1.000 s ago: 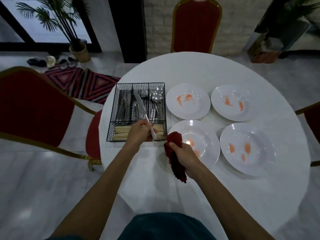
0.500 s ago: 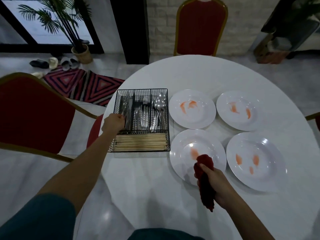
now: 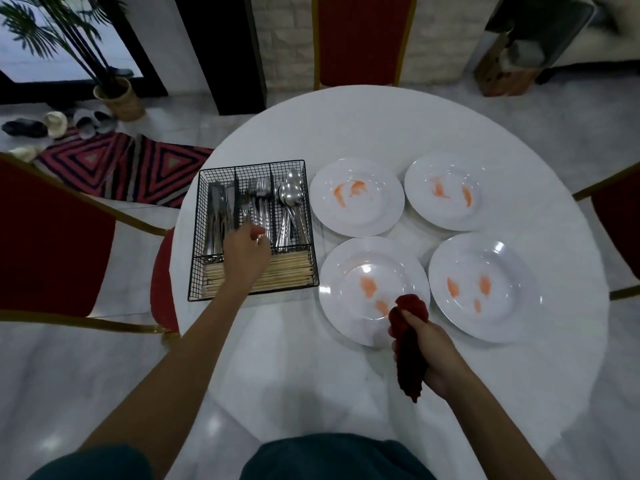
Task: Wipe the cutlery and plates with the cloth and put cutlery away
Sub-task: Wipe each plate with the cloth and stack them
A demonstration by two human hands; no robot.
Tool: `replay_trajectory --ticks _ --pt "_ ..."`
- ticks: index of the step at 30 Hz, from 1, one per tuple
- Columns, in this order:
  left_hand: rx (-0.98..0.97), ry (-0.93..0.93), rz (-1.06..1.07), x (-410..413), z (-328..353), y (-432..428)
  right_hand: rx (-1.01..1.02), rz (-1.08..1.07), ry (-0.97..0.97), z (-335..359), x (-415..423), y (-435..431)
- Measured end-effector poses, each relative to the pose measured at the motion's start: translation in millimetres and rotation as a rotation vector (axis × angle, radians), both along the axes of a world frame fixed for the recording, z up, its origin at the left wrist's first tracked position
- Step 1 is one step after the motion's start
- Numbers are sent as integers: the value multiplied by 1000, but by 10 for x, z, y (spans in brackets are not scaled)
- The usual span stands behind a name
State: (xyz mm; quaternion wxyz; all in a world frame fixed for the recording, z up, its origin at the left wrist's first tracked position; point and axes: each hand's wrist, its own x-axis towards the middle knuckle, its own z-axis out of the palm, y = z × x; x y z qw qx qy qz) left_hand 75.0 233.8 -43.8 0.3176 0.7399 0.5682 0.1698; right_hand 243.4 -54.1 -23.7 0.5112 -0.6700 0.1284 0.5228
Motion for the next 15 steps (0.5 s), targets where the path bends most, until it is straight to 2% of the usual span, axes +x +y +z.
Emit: replay_trajectory --ticks 3,6,8,10,12,15 --pt "-103 -87 -70 201 72 -517 16 -16 -35 16 -18 -4" --pt "-221 -88 -136 295 64 -959 3 -48 -101 -10 -32 -47" --pt "-359 20 -167 283 -61 -1146 -3 -74 -135 -39 -33 -93" --pt "-523 236 -205 221 -181 -1252 16 -69 -175 -44 -35 -136" --pt "-650 304 -198 169 -254 -1357 23 -41 -216 -9 -41 -177" --pt "-780 78 -112 179 -328 -1501 7 20 -215 88 -100 -241"
